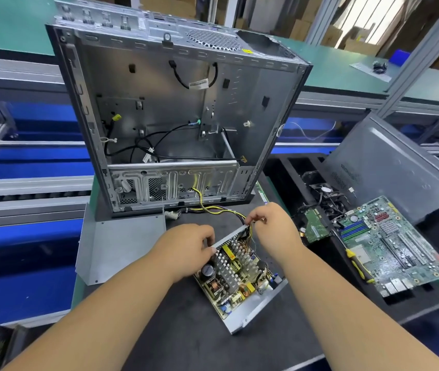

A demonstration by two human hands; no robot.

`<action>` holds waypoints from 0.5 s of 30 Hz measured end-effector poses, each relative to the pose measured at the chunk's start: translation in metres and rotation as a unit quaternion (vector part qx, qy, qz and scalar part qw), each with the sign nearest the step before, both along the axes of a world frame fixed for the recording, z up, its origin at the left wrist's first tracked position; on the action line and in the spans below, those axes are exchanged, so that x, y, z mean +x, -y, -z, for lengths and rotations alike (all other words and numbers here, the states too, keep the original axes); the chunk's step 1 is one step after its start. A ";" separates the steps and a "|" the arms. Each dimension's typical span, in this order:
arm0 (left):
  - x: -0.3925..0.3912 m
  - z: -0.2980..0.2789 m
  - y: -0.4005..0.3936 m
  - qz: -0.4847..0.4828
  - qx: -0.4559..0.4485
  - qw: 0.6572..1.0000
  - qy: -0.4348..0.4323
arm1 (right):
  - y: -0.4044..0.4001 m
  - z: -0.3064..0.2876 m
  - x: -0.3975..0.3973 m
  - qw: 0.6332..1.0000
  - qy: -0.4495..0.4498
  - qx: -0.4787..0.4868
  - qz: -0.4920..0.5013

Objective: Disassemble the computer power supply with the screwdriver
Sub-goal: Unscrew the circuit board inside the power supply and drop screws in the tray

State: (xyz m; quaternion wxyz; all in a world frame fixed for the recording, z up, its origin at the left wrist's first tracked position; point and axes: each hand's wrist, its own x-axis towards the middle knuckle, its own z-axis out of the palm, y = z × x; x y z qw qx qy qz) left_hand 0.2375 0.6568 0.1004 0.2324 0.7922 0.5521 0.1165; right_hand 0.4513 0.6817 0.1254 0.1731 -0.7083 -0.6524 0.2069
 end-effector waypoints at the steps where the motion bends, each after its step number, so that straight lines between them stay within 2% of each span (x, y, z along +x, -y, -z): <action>1: 0.000 0.000 0.000 0.001 0.000 1.000 0.000 | 0.000 0.000 0.000 1.000 0.001 -0.006 0.007; 11: -0.002 -0.003 -0.004 0.004 -0.033 0.999 -0.001 | 0.006 -0.006 0.012 0.996 -0.031 -0.078 0.041; 13: -0.002 -0.002 -0.006 0.006 -0.044 0.999 0.005 | 0.014 -0.011 0.011 0.996 -0.012 -0.080 0.039; 15: -0.002 -0.003 -0.008 0.005 -0.056 0.998 0.018 | 0.026 -0.015 0.005 0.992 0.014 -0.123 0.011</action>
